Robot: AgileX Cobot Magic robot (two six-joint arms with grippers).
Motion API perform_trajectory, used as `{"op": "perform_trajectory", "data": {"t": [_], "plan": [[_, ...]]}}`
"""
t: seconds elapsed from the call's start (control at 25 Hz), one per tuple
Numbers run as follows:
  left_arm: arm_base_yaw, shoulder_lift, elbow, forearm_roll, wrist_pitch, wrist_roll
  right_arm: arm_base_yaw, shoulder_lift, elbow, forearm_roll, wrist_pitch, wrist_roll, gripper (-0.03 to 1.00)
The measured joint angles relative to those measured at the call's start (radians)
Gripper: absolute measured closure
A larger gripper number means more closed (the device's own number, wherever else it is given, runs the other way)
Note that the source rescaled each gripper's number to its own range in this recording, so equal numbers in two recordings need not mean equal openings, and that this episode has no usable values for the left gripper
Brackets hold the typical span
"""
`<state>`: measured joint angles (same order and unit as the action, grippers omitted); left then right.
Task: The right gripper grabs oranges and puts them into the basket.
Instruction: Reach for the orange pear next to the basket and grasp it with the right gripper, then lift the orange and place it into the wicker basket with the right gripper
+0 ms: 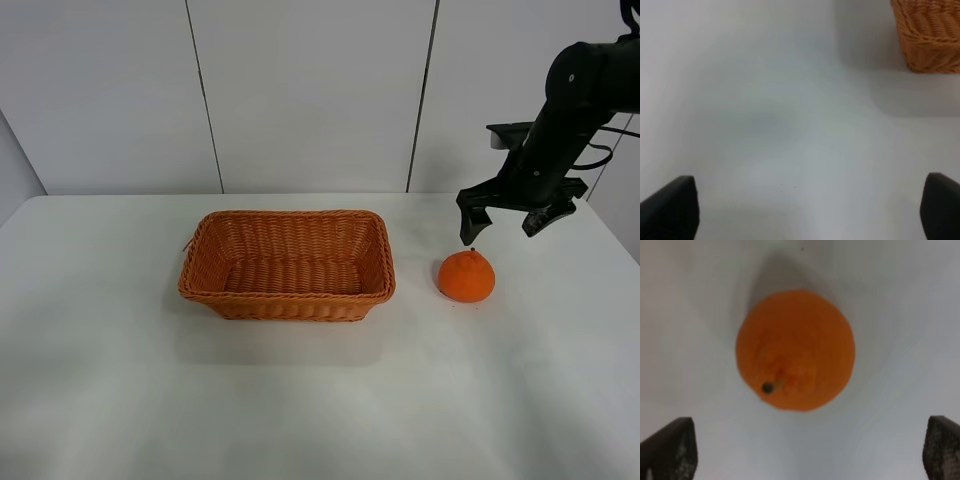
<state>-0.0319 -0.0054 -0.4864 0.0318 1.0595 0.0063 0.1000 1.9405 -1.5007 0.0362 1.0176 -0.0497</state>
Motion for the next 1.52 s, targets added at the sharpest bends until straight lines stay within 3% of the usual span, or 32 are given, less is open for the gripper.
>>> {"op": "perform_trajectory", "data": {"t": [0.2, 0.92, 1.0, 1.08, 1.16, 1.2, 1.52], "plan": [[0.000, 0.000, 0.000, 0.000, 0.000, 0.000, 0.000, 0.065, -0.003, 0.003, -0.091, 0.000, -0.03], [0.000, 0.000, 0.000, 0.000, 0.000, 0.000, 0.000, 0.258, -0.005, 0.071, -0.172, -0.026, -0.01], [0.000, 0.000, 0.000, 0.000, 0.000, 0.000, 0.000, 0.263, -0.005, 0.070, -0.172, -0.024, 0.17], [0.000, 0.000, 0.000, 0.000, 0.000, 0.000, 0.000, 0.264, -0.005, 0.069, -0.172, -0.022, 0.49], [0.000, 0.000, 0.000, 0.000, 0.000, 0.000, 0.000, 0.262, -0.008, 0.069, -0.170, -0.022, 0.89], [0.000, 0.000, 0.000, 0.000, 0.000, 0.000, 0.000, 0.255, -0.008, 0.069, -0.170, -0.022, 0.97], [0.000, 0.000, 0.000, 0.000, 0.000, 0.000, 0.000, 0.160, -0.088, 0.065, -0.080, -0.022, 0.97]]}}
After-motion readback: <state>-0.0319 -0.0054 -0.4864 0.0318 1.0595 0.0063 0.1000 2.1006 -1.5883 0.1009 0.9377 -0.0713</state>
